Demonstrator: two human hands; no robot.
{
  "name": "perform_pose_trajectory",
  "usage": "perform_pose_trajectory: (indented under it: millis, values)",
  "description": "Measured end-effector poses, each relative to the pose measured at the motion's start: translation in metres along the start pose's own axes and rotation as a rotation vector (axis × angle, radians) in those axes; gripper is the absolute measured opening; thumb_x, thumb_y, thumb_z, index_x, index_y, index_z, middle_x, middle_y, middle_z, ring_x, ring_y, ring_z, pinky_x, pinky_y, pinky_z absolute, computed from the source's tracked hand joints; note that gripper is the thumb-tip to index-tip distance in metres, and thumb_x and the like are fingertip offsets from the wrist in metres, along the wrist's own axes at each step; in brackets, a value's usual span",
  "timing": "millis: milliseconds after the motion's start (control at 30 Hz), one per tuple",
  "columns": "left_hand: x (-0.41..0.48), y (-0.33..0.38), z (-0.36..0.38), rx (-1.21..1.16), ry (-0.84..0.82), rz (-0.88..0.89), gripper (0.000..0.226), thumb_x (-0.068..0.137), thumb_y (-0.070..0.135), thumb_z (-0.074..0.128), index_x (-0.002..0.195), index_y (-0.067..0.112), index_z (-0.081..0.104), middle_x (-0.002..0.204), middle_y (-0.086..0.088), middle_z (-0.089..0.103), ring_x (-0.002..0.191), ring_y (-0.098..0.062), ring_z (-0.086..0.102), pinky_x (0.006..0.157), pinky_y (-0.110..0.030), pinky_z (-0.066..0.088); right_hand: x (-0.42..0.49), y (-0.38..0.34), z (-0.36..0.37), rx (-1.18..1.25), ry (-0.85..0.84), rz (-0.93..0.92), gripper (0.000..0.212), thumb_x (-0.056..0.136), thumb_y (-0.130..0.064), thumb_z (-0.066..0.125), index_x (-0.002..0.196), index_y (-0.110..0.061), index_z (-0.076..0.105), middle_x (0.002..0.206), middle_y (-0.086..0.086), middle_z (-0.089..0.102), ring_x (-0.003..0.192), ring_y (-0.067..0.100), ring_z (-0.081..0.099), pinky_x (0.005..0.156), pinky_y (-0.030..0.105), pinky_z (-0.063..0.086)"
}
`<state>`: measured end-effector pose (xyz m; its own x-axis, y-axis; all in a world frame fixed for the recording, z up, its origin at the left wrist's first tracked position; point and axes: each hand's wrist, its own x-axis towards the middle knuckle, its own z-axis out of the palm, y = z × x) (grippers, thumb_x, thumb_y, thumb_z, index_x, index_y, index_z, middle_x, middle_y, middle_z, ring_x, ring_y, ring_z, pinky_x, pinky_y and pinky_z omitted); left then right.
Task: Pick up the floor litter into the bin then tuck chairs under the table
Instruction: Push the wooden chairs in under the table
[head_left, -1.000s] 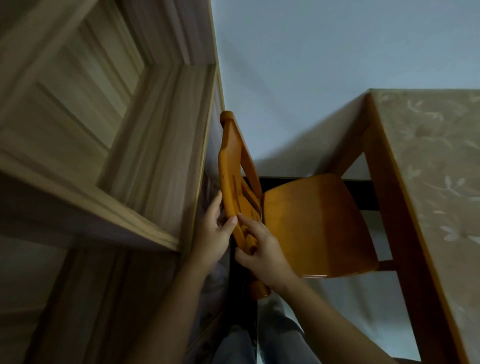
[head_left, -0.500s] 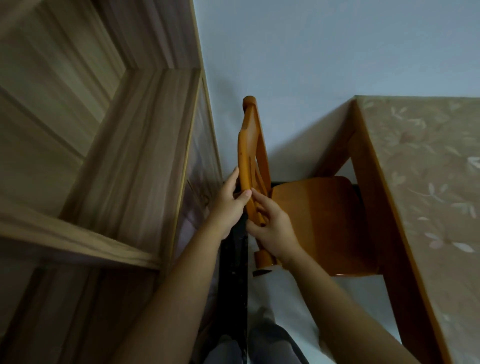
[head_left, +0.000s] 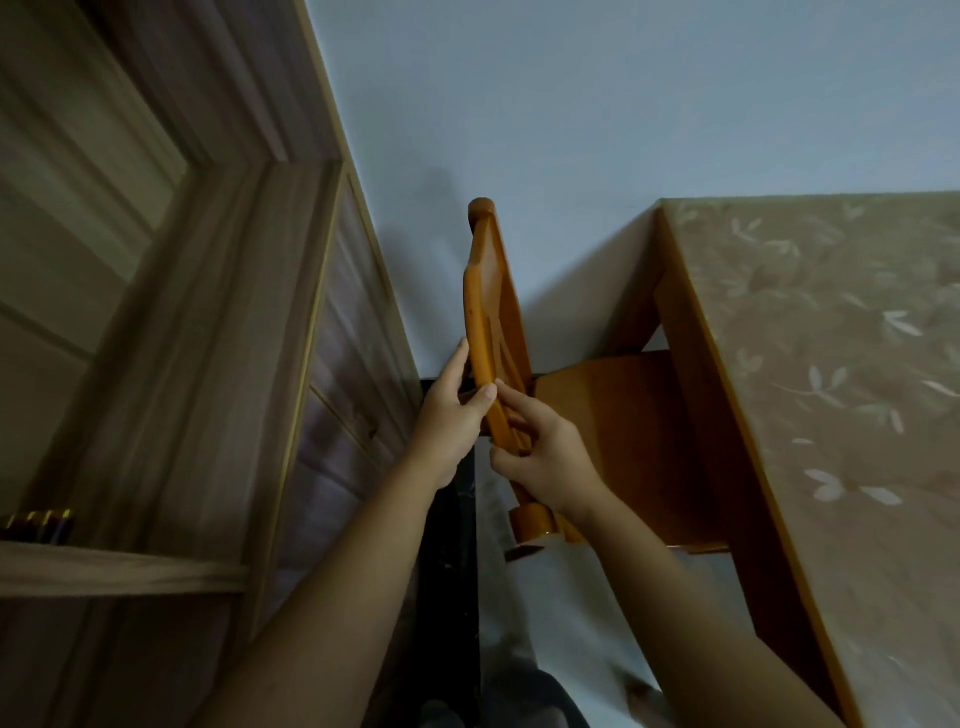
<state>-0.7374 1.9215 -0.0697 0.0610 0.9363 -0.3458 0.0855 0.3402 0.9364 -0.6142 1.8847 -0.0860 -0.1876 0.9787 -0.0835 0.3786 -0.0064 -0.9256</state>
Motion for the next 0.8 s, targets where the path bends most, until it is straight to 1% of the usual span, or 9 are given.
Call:
perform_pose_trajectory:
  millis: [133,233,300,367,500,567,633,700,800]
  values:
    - [0.011,0.006,0.014,0.017,-0.027,0.024,0.06,0.094,0.015,0.049,0.143,0.037,0.022,0.146,0.002,0.035,0.13,-0.022,0.037,0.099,-0.053,0.04,0.002,-0.002,-0.02,0.008,0.03,0.012,0.07,0.076,-0.004,0.065,0.138,-0.022,0.037,0.114,-0.009,0.053,0.096,0.001,0.057,0.078,0.022,0.053]
    - [0.014,0.005,0.025,0.023,-0.035,0.018,0.06,0.094,0.017,0.05,0.142,0.038,0.022,0.146,0.003,0.034,0.13,-0.023,0.037,0.098,-0.053,0.041,0.001,0.0,-0.03,0.022,0.034,0.025,0.069,0.076,-0.001,0.064,0.137,-0.021,0.039,0.11,-0.014,0.053,0.095,-0.01,0.054,0.079,0.014,0.049]
    - [0.016,0.001,0.026,0.008,-0.013,0.006,0.06,0.094,0.016,0.049,0.142,0.038,0.022,0.144,0.001,0.037,0.128,-0.022,0.039,0.098,-0.052,0.042,0.002,0.002,-0.029,0.013,0.017,0.042,0.07,0.076,-0.001,0.064,0.138,-0.021,0.038,0.113,-0.013,0.052,0.096,-0.012,0.052,0.079,0.01,0.047]
    - [0.02,-0.004,0.024,-0.007,-0.004,0.002,0.06,0.094,0.014,0.049,0.143,0.036,0.023,0.141,-0.001,0.04,0.126,-0.022,0.042,0.097,-0.051,0.044,0.004,0.004,-0.026,0.008,-0.002,0.054,0.071,0.077,-0.004,0.064,0.139,-0.021,0.036,0.119,-0.009,0.05,0.1,-0.007,0.052,0.081,0.011,0.046]
    - [0.027,-0.004,0.02,-0.039,-0.038,0.002,0.059,0.094,0.013,0.048,0.144,0.034,0.022,0.142,-0.001,0.04,0.125,-0.022,0.043,0.097,-0.051,0.044,0.012,0.007,-0.026,0.0,0.003,0.048,0.071,0.077,-0.007,0.065,0.14,-0.022,0.035,0.122,-0.008,0.049,0.106,0.0,0.05,0.085,0.02,0.05]
    - [0.029,-0.001,0.02,-0.075,-0.061,0.002,0.059,0.095,0.01,0.047,0.144,0.032,0.023,0.141,0.001,0.04,0.123,-0.019,0.044,0.096,-0.047,0.045,0.016,0.008,-0.026,-0.005,0.01,0.032,0.072,0.076,-0.009,0.065,0.14,-0.022,0.035,0.123,-0.005,0.05,0.108,0.005,0.052,0.084,0.024,0.052]
    - [0.032,0.003,0.021,-0.077,-0.065,0.008,0.058,0.095,0.009,0.045,0.144,0.03,0.023,0.139,0.004,0.039,0.121,-0.015,0.044,0.095,-0.041,0.046,0.019,0.009,-0.025,-0.009,0.022,0.025,0.071,0.077,-0.009,0.065,0.139,-0.022,0.035,0.121,-0.002,0.052,0.106,0.009,0.055,0.085,0.025,0.051]
    - [0.033,0.006,0.021,-0.068,-0.072,0.015,0.057,0.095,0.01,0.045,0.144,0.03,0.023,0.138,0.007,0.039,0.12,-0.013,0.043,0.093,-0.039,0.046,0.021,0.01,-0.024,0.005,0.042,0.027,0.07,0.077,-0.008,0.065,0.139,-0.023,0.036,0.119,-0.001,0.054,0.103,0.01,0.057,0.085,0.024,0.051]
    - [0.031,0.009,0.019,-0.054,-0.091,0.02,0.058,0.096,0.01,0.044,0.145,0.031,0.021,0.133,0.011,0.038,0.115,-0.01,0.042,0.087,-0.036,0.047,0.02,0.009,-0.023,0.039,0.063,0.054,0.069,0.078,-0.007,0.064,0.138,-0.025,0.036,0.116,-0.003,0.056,0.101,0.011,0.058,0.082,0.025,0.053]
